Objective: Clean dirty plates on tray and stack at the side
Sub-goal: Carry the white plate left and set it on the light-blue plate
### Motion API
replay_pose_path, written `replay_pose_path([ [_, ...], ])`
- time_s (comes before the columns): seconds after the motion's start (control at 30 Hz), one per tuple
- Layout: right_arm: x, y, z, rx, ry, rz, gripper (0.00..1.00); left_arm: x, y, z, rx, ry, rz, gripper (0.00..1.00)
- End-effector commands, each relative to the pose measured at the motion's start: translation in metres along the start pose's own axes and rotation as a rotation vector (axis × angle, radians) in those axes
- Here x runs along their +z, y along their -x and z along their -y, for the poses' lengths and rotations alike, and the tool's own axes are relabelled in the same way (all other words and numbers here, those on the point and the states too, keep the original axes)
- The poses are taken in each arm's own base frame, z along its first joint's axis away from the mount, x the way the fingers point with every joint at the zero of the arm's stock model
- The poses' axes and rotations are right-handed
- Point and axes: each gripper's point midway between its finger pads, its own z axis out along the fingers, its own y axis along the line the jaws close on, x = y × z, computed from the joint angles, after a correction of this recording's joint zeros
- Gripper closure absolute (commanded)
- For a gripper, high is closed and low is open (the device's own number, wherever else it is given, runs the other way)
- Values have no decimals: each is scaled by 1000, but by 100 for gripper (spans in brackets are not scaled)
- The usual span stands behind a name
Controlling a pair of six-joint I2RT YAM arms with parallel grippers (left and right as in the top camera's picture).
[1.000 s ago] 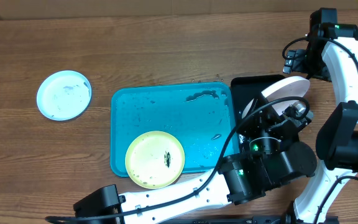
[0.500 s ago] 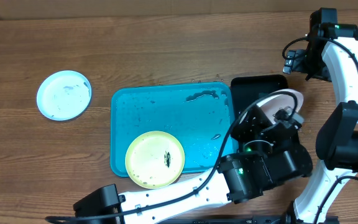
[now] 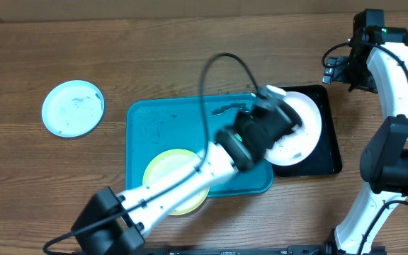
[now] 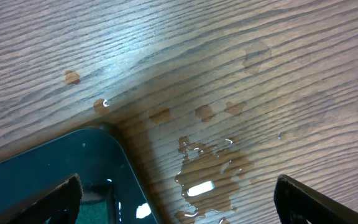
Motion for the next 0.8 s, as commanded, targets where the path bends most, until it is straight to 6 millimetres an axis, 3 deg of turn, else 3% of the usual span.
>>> replay_pose_path([
  [0.0, -10, 5, 1, 9, -1, 32, 0, 14, -6, -6, -176, -245, -178, 96],
  [0.17, -10, 5, 1, 9, -1, 32, 0, 29, 0, -75, -346, -244, -248, 96],
  [0.4, -10, 5, 1, 9, -1, 32, 0, 37, -7, -206, -583, -79, -271, 96],
  [0.57, -10, 5, 1, 9, -1, 32, 0, 26, -31, -299, -728, 50, -286, 96],
  [0.77, -10, 5, 1, 9, -1, 32, 0, -3, -74, -395, -945, 215, -297, 96],
])
